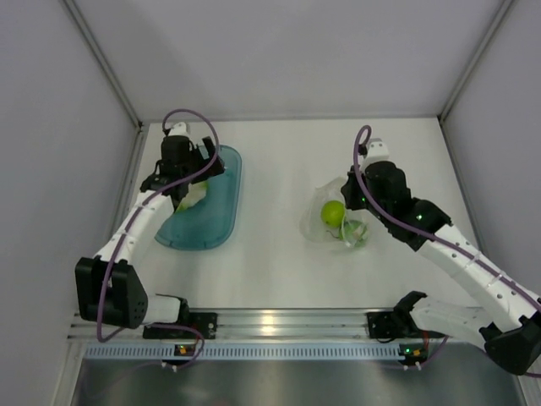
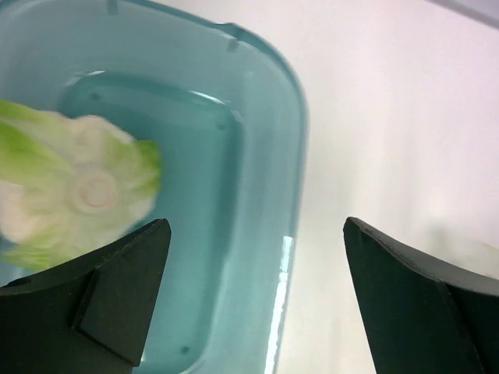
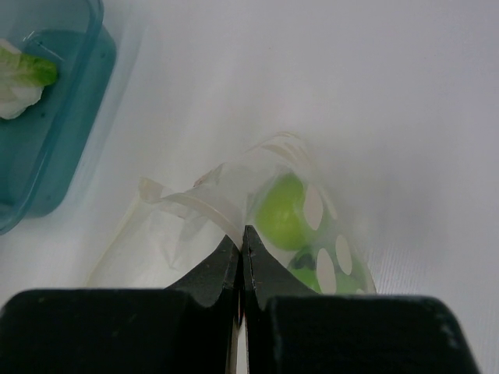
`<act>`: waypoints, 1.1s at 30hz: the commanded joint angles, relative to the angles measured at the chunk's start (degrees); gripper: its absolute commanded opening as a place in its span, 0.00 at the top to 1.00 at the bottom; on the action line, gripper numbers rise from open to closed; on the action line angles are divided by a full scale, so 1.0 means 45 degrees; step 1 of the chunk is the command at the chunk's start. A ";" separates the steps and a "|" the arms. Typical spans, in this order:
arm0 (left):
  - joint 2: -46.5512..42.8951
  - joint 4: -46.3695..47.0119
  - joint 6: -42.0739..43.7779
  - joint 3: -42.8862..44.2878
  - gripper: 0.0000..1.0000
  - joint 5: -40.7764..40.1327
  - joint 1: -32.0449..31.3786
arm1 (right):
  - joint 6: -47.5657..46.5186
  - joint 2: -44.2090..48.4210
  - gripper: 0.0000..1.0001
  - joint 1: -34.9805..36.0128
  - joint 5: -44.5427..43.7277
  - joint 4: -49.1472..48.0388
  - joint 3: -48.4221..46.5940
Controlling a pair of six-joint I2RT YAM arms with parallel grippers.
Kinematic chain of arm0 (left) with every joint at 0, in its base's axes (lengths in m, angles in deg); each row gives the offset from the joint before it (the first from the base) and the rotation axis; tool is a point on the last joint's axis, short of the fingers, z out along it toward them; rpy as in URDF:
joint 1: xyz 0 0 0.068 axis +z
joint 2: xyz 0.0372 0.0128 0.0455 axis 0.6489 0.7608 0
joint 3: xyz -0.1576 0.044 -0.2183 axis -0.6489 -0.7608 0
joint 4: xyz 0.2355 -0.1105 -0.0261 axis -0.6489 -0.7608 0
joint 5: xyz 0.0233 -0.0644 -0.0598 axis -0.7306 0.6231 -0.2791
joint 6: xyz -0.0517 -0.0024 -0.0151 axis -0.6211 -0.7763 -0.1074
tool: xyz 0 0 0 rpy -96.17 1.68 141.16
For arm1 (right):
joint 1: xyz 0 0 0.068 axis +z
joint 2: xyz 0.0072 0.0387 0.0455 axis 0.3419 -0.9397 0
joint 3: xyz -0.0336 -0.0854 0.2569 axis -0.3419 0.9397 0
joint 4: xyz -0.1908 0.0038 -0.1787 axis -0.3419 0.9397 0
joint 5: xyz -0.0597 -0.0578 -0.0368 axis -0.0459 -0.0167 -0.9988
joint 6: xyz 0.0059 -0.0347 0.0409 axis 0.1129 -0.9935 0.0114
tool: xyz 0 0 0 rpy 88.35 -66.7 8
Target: Open the zip-top bag and remove the fake food
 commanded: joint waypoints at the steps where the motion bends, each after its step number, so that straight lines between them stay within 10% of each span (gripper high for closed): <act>1: -0.0938 0.0393 -0.1185 0.0462 0.02 0.3594 0.0030 | 0.0240 -0.0061 1.00 -0.0124 0.0161 -0.0475 -0.0385; 7: -0.2891 0.3048 -0.3491 -0.1081 0.02 0.5455 -0.0476 | 0.0845 -0.0334 1.00 -0.0125 -0.0132 -0.1061 -0.0268; 17: -0.3441 0.3069 -0.3649 -0.0244 0.10 0.1609 -0.5880 | 0.2739 -0.0822 1.00 -0.0105 -0.0895 -0.2133 0.0083; 33: 0.0932 0.6877 -0.4684 0.0305 0.63 0.3734 -0.8680 | 0.3718 -0.0491 1.00 -0.0105 -0.0874 -0.2546 0.0376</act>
